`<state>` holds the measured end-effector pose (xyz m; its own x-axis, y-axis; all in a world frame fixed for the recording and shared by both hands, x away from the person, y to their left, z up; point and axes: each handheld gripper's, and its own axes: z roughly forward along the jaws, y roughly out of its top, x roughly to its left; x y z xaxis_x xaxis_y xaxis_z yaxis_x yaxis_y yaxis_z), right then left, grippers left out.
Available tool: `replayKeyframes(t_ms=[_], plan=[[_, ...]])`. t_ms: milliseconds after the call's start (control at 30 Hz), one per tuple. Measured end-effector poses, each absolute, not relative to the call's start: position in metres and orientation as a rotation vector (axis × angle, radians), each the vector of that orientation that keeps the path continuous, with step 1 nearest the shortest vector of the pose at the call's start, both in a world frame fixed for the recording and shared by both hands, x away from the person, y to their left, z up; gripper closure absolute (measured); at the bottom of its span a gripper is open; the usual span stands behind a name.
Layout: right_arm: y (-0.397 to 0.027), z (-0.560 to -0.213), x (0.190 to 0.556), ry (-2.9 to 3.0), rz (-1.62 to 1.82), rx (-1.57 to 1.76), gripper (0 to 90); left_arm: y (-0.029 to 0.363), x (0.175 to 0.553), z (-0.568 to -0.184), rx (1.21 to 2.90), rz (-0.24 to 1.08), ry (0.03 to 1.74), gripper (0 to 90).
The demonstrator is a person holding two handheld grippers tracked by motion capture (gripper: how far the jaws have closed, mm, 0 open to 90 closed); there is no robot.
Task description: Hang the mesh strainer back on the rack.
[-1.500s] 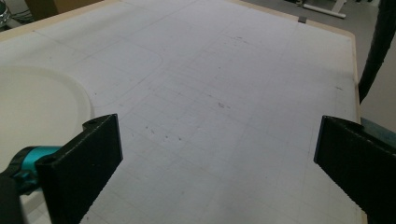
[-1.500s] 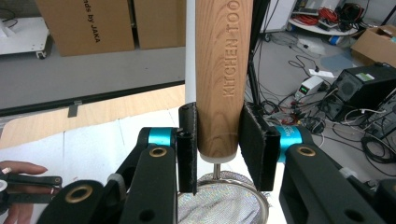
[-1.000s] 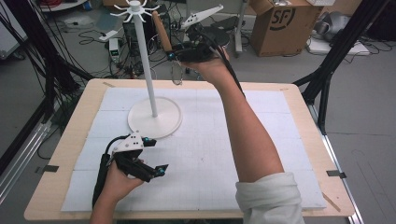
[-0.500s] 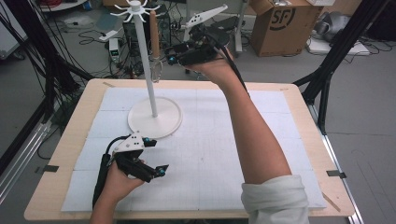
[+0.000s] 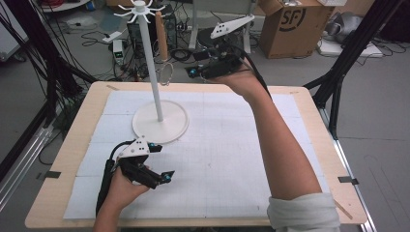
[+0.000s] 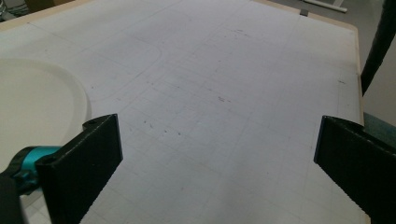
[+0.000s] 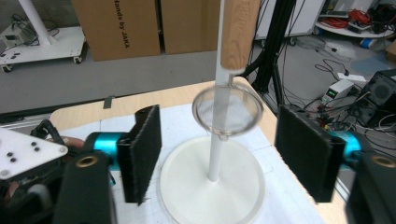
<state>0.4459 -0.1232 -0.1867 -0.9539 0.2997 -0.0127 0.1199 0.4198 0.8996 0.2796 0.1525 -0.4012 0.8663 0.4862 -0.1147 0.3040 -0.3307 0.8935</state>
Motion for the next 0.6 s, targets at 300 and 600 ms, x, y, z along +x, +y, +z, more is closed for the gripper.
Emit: replayKeyframes(t_ms=[300, 600], plan=[[-0.149, -0.198, 0.437, 2.474, 1.656, 0.379, 21.2, 0.151, 0.280, -0.402, 1.950, 0.202, 0.569, 1.6], [-0.171, -0.205, 0.432, 2.445, 1.679, 0.416, 11.8, 0.151, 0.279, -0.402, 1.945, 0.189, 0.575, 1.6]])
